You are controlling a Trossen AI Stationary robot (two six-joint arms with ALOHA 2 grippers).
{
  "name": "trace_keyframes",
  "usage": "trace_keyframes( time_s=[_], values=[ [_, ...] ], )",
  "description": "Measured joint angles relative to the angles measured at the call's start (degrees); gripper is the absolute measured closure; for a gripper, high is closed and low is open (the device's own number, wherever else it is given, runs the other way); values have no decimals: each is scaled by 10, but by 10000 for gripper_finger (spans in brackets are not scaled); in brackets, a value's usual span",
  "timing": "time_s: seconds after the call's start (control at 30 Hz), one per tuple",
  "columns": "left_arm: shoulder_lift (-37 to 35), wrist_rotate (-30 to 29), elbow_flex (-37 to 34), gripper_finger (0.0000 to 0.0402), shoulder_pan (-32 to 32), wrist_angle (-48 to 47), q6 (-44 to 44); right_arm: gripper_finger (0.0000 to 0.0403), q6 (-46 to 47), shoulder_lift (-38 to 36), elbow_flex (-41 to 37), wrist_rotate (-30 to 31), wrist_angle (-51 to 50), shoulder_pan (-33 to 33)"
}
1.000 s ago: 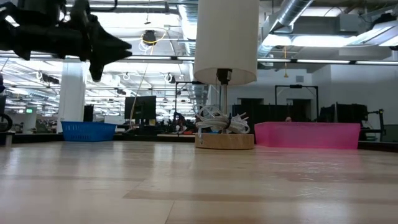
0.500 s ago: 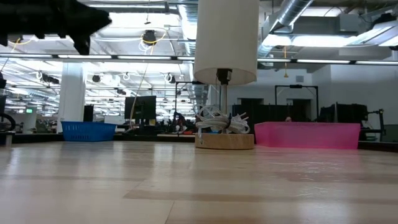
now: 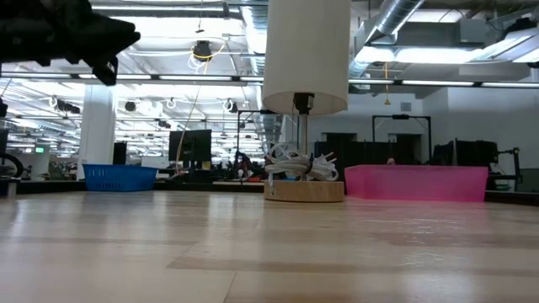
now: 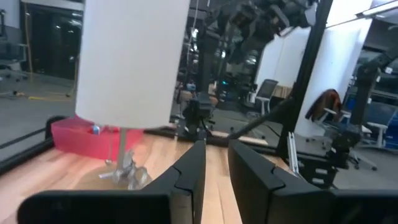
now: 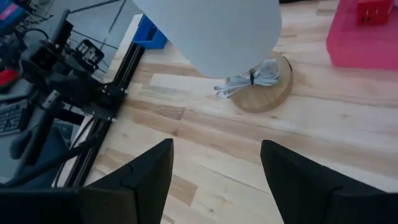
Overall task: Pick & Place Office items
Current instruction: Return to Home Position
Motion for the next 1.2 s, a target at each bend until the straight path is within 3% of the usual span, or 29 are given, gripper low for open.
trace_keyframes(
  time_s=[0.17, 0.4, 0.73, 0.87, 1.0, 1.2],
  values=[
    [0, 0, -33, 337, -12, 58, 13, 168, 20, 0, 0, -26, 8, 0],
    [0, 7, -47, 337, -13, 57, 29, 168, 41, 0, 0, -27, 30, 8],
    [-8, 8, -47, 337, -13, -1, 49, 168, 49, 0, 0, -27, 32, 12],
    [-25, 9, -47, 337, -4, -79, 59, 168, 47, 0, 0, -27, 27, 12],
    [-25, 35, -47, 337, -1, -83, 55, 168, 46, 0, 0, -28, 19, 14],
    [-18, 22, -47, 337, -1, -83, 59, 168, 17, 0, 0, -27, 21, 16]
  ],
)
